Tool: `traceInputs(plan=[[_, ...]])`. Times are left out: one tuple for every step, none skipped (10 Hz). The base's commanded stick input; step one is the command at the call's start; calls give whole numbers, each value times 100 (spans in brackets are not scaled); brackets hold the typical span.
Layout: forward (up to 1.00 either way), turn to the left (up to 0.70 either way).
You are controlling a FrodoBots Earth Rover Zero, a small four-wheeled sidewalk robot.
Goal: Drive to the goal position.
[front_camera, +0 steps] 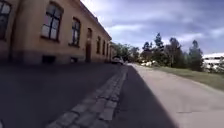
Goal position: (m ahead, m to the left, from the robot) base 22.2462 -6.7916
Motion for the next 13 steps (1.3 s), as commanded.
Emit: traceInputs(plan=[[11, -64], [0, -70], [0, -70], [0, -70], [0, -70], [0, -23], [0, 0], [0, 0], [0, 0], [0, 0], [0, 0], [0, 0], [0, 0]])
